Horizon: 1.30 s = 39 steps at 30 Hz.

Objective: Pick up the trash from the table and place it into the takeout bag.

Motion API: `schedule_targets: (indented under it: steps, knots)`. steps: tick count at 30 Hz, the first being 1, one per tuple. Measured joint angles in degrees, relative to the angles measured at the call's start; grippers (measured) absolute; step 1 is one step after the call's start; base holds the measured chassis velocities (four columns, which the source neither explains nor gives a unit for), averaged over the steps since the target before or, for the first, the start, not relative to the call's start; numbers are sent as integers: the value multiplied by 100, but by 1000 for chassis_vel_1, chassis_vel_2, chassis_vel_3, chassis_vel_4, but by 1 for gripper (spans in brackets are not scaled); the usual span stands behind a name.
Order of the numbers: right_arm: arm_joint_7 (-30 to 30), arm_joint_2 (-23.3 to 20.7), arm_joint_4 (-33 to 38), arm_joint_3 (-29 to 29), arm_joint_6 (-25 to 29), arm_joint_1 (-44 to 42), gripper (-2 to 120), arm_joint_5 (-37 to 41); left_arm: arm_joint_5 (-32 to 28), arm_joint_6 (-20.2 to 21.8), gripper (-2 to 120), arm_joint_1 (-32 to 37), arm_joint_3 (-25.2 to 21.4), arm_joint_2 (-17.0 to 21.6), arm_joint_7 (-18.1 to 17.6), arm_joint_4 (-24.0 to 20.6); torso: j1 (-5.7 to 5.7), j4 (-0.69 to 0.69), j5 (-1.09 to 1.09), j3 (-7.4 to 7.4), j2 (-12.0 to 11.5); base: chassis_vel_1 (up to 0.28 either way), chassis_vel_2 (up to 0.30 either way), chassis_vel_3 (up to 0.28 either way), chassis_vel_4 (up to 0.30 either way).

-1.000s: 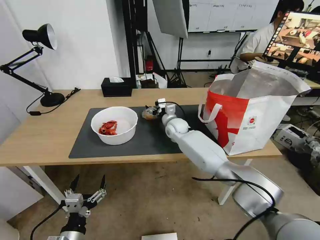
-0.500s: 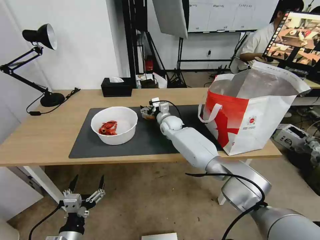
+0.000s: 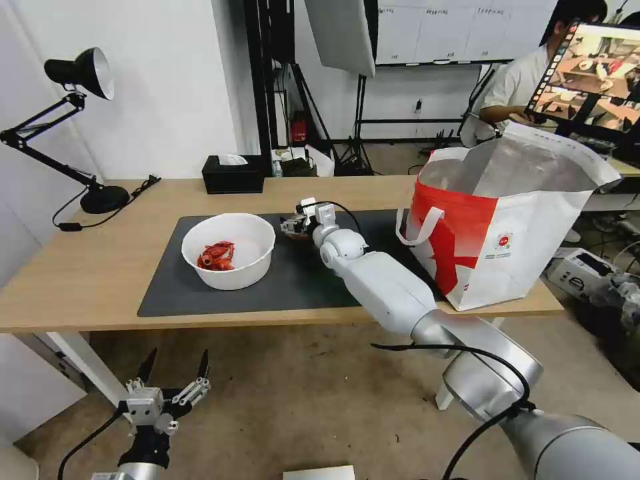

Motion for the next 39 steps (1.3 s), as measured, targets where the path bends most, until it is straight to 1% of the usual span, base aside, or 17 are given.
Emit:
schedule_targets:
  steps: [28, 31, 32, 33, 36, 37, 39]
  knots:
    - [-33, -50, -18, 98, -111, -209, 100, -75, 21, 4, 100, -5, 30, -2, 2, 4, 0, 0, 0, 0, 0, 0, 0, 0, 0]
    - [-28, -55, -18, 115, -103, -220, 96, -91, 23, 9, 100, -9, 38, -1, 3, 10, 0, 0, 0, 0, 0, 0, 0, 0, 0]
    - [-24, -59, -18, 131, -91, -225, 91, -98, 25, 12, 100, -12, 44, 0, 2, 15, 0, 0, 0, 0, 0, 0, 0, 0, 0]
    - [-24, -59, -18, 131, -91, -225, 91, -98, 25, 12, 100, -12, 44, 0, 2, 15, 0, 0, 0, 0, 0, 0, 0, 0, 0]
    - [-17, -74, -18, 151, -44, -238, 75, -120, 33, 20, 100, -16, 64, 4, 2, 23, 0, 0, 0, 0, 0, 0, 0, 0, 0]
    - [-17, -74, -18, 151, -44, -238, 75, -120, 33, 20, 100, -16, 64, 4, 2, 23, 0, 0, 0, 0, 0, 0, 0, 0, 0]
    - [-13, -86, -13, 153, -24, -243, 64, -127, 37, 23, 100, -18, 73, 9, 2, 24, 0, 0, 0, 0, 0, 0, 0, 0, 0]
